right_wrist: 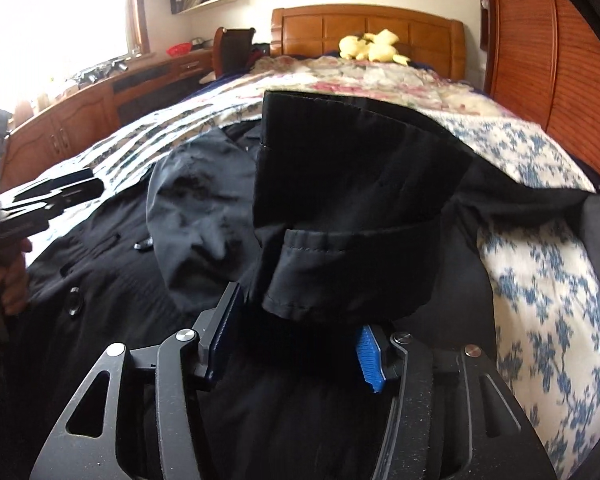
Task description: Fold large clothes
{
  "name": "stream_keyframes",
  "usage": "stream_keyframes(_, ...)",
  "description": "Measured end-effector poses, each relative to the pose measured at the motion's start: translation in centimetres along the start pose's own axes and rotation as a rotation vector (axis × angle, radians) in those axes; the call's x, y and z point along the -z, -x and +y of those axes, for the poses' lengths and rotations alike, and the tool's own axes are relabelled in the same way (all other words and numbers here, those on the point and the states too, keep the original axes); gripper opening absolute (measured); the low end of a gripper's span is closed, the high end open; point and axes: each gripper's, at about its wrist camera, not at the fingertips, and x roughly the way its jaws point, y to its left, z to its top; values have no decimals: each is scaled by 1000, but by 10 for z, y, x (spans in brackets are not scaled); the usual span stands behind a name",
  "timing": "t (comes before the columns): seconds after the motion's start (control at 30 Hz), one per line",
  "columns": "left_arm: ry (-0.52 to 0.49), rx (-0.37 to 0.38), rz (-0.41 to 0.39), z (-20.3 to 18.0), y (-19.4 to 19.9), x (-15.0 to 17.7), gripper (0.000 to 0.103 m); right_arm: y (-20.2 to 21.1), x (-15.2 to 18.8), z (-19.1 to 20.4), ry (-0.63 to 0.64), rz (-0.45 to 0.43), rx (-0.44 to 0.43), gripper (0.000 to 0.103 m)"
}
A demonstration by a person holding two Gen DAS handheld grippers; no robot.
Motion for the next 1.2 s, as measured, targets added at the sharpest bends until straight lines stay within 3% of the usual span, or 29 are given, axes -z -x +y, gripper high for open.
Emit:
stream_keyframes(0.27, -11, 31, -1, -2, -2, 9, 55, 24, 40, -1, -28, 56, 43, 54)
stream_keyframes(0.43, -13, 45, -1, -2, -1, 9, 55, 62, 48, 1, -18, 33, 86, 54)
stream_keyframes(0.63, -15, 48, -12, -4, 5, 9, 55, 91, 10, -6, 31, -27, 144, 54)
stream_keyframes(0.87, -10, 69, -10, -3, 9, 9, 55, 83, -55, -7, 69, -71, 143, 54)
stream_keyframes(1.0, -6, 86, -3, -2, 13, 10, 55, 55, -77, -17, 56, -20, 141, 54)
stream_keyframes(1.2, -14, 100, -1, -1, 19, 11, 55, 21, -64, -29, 10, 113, 124, 48)
